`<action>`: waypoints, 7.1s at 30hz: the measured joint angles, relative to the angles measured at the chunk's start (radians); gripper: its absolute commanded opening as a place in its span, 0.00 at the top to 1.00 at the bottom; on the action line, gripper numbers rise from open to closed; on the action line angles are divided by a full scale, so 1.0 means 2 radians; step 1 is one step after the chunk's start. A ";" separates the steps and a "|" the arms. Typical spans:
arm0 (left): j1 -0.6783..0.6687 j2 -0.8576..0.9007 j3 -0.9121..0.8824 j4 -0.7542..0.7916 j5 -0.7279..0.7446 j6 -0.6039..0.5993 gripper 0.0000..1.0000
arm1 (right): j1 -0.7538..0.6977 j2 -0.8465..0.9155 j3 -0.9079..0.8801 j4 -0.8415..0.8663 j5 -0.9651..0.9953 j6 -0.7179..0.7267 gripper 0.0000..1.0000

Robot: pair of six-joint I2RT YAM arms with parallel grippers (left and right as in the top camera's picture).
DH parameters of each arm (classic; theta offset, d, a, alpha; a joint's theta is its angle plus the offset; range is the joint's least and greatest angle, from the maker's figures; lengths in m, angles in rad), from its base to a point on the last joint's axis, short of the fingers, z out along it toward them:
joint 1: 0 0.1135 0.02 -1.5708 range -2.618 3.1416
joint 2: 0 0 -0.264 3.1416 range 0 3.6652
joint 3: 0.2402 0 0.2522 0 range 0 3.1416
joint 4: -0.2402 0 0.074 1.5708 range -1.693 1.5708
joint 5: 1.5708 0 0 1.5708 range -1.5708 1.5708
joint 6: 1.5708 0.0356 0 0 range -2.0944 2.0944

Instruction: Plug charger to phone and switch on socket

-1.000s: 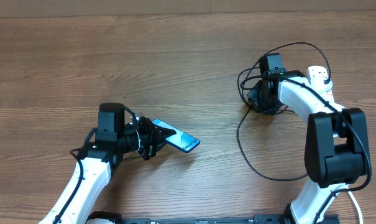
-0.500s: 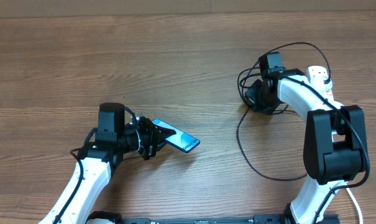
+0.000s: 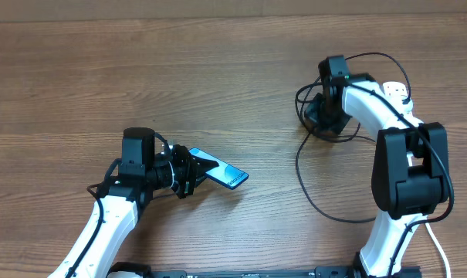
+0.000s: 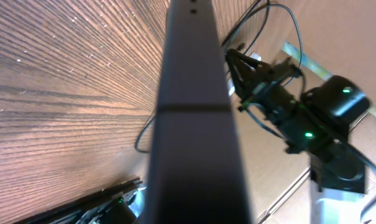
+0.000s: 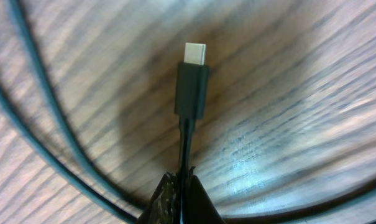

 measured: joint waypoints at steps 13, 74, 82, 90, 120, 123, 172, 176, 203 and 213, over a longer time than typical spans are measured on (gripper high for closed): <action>0.000 0.001 -0.001 0.155 0.076 0.013 0.96 | -0.002 -0.091 0.134 -0.179 -0.080 -0.091 0.96; -0.011 0.298 0.212 0.428 0.344 0.039 0.96 | 0.268 -0.373 -0.115 -0.108 -0.193 -0.170 0.96; -0.011 0.298 0.212 0.428 0.344 0.041 0.96 | 0.268 -0.373 -0.115 -0.106 -0.190 -0.166 0.96; -0.011 0.298 0.212 0.428 0.344 0.041 0.96 | 0.268 -0.373 -0.115 -0.106 -0.192 -0.166 0.96; -0.011 0.298 0.212 0.428 0.344 0.047 0.96 | 0.267 -0.373 -0.115 -0.105 -0.195 -0.204 0.96; -0.011 0.298 0.212 0.428 0.344 0.048 0.96 | 0.267 -0.373 -0.115 -0.105 -0.193 -0.205 0.96; -0.010 0.298 0.212 0.426 0.327 0.049 0.96 | 0.273 -0.373 -0.115 -0.083 -0.130 -0.341 0.96; -0.009 0.298 0.212 0.426 0.319 0.048 0.96 | 0.273 -0.373 -0.116 -0.078 -0.118 -0.341 0.96; -0.013 0.298 0.216 0.426 0.341 0.069 0.96 | 0.274 -0.373 -0.119 -0.045 -0.140 -0.251 0.73; -0.013 0.298 0.216 0.426 0.341 0.073 0.96 | 0.283 -0.359 -0.119 -0.052 -0.147 -0.238 0.88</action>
